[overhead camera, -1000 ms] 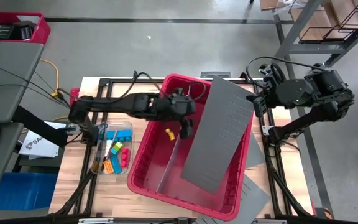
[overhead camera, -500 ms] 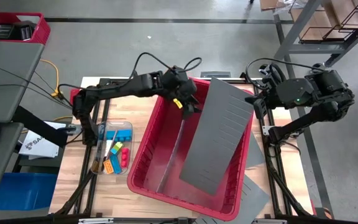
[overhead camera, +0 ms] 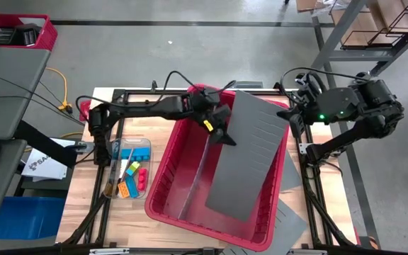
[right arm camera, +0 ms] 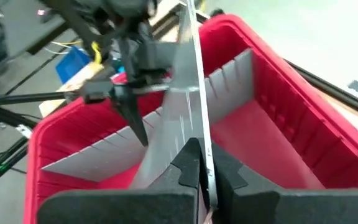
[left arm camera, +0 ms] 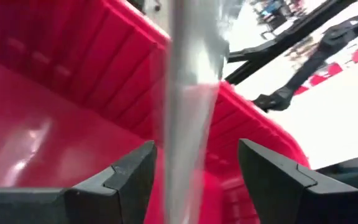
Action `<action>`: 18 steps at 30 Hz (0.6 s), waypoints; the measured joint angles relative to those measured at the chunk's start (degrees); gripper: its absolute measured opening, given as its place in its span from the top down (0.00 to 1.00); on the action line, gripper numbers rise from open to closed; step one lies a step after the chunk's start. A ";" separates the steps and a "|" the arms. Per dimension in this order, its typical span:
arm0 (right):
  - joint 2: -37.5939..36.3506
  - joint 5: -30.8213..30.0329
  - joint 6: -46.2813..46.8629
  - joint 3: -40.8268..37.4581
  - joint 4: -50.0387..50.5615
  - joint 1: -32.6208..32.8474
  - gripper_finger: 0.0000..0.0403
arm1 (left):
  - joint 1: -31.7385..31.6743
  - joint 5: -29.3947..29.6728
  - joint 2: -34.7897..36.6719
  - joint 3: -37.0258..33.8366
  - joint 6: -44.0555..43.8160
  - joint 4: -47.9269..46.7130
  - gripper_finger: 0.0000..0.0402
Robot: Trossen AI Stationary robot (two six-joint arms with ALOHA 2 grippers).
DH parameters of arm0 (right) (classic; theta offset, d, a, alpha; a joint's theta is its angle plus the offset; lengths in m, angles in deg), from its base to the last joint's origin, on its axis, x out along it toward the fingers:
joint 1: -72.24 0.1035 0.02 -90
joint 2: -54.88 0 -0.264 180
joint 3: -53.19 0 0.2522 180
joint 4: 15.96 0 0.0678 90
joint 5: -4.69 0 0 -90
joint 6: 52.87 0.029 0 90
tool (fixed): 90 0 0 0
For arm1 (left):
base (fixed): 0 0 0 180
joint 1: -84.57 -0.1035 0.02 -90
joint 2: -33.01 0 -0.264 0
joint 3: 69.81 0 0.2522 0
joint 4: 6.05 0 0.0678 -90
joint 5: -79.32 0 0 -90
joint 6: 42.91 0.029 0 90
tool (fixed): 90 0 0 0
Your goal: Sort Items/Unsort Items
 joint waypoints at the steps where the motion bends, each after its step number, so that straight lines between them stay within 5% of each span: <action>1: 0.00 0.20 -0.97 0.00 -0.84 0.00 1.00 | 0.30 -0.86 0.00 -0.61 -0.57 0.80 0.44; 7: -0.04 -0.54 -4.65 0.00 -8.45 0.04 1.00 | 2.94 -6.49 0.09 -2.10 1.41 -3.46 0.51; 15: 0.29 -1.80 -3.17 -0.04 -12.47 0.02 1.00 | 6.13 -6.30 0.02 -2.06 13.22 -4.99 0.95; 18: 0.75 -3.85 -1.74 0.11 -14.30 -0.01 1.00 | 6.01 -6.69 0.02 -2.10 11.82 -1.28 0.96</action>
